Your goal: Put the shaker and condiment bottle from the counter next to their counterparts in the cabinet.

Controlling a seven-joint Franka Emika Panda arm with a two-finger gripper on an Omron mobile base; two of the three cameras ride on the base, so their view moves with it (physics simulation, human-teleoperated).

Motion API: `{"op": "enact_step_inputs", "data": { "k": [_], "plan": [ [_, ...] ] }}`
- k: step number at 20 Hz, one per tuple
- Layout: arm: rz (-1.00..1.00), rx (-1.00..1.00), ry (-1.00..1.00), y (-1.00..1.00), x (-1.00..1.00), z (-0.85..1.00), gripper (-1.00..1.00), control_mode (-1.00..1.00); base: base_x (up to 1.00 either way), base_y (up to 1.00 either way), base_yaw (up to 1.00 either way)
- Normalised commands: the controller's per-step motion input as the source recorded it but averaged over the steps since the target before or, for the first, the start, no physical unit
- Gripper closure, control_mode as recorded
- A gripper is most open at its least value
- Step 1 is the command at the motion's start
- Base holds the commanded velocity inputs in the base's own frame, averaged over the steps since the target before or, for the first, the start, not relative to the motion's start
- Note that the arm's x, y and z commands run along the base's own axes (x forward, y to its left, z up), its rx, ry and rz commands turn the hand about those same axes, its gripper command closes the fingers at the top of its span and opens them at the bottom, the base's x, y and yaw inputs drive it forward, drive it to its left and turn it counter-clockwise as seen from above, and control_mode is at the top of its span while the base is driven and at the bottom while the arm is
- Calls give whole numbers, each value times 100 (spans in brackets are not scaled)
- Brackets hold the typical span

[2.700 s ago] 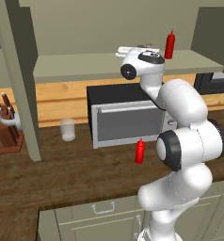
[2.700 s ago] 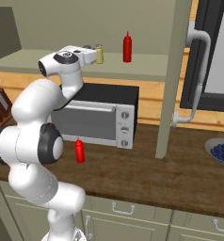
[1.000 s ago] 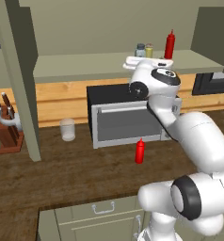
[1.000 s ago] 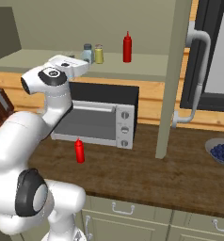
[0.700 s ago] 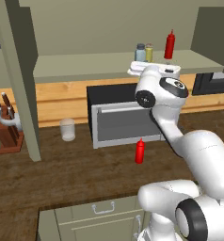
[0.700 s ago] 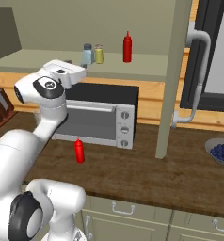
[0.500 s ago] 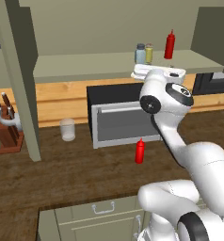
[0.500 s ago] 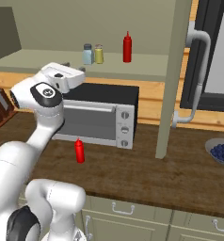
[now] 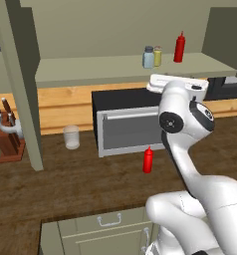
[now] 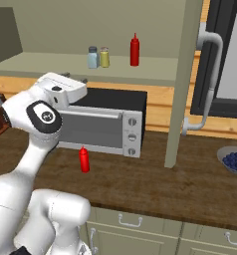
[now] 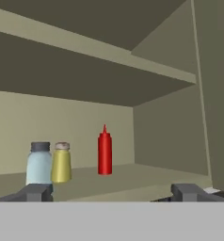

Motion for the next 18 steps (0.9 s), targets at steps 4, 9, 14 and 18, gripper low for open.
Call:
{"op": "enact_step_inputs", "data": {
  "k": [4, 9, 14, 18],
  "plan": [
    [6, 0, 2, -1, -36, -4, -100, -100, 0, 0, 0],
    [11, 0, 4, 0, -34, -22, -100, -100, 0, 0, 0],
    [13, 0, 6, 0, -25, -36, -100, -100, 0, 0, 0],
    [14, 0, 4, 0, -19, -38, -100, -100, 0, 0, 0]
  ]
}}
